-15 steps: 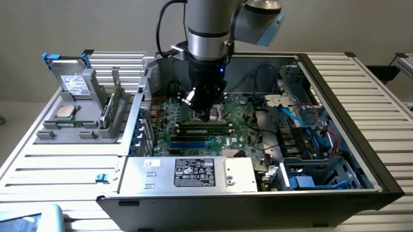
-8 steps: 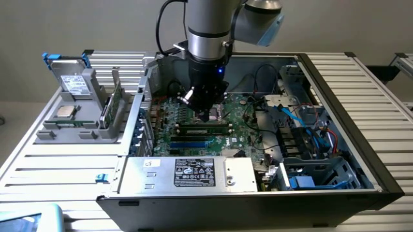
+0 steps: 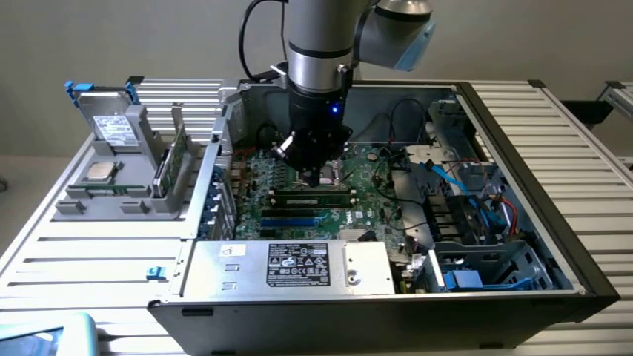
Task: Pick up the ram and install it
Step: 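Press down the ram until it locks into place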
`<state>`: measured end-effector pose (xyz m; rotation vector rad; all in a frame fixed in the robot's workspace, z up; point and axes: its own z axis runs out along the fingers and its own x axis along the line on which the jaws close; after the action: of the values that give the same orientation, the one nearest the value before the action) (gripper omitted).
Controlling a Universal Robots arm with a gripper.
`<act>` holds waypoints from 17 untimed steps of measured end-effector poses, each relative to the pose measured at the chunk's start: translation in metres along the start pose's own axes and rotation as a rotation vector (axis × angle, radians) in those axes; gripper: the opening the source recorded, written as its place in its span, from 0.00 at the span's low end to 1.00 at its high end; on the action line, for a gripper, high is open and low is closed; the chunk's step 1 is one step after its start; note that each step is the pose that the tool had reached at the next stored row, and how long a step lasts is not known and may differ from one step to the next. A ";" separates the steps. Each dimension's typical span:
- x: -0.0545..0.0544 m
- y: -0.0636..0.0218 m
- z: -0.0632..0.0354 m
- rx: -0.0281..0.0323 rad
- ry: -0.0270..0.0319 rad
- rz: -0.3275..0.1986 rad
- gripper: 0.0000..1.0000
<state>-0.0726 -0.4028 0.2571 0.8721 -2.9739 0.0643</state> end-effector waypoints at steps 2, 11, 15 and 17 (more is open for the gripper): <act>0.000 0.0000 0.0000 -0.0013 0.0006 0.025 0.11; 0.000 0.0000 0.0000 -0.0072 0.0037 0.140 0.11; 0.000 0.0000 0.0000 -0.0096 0.0049 0.189 0.11; 0.000 0.0000 0.0000 -0.0107 0.0053 0.213 0.11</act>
<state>-0.0726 -0.4028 0.2571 0.5497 -3.0467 0.0572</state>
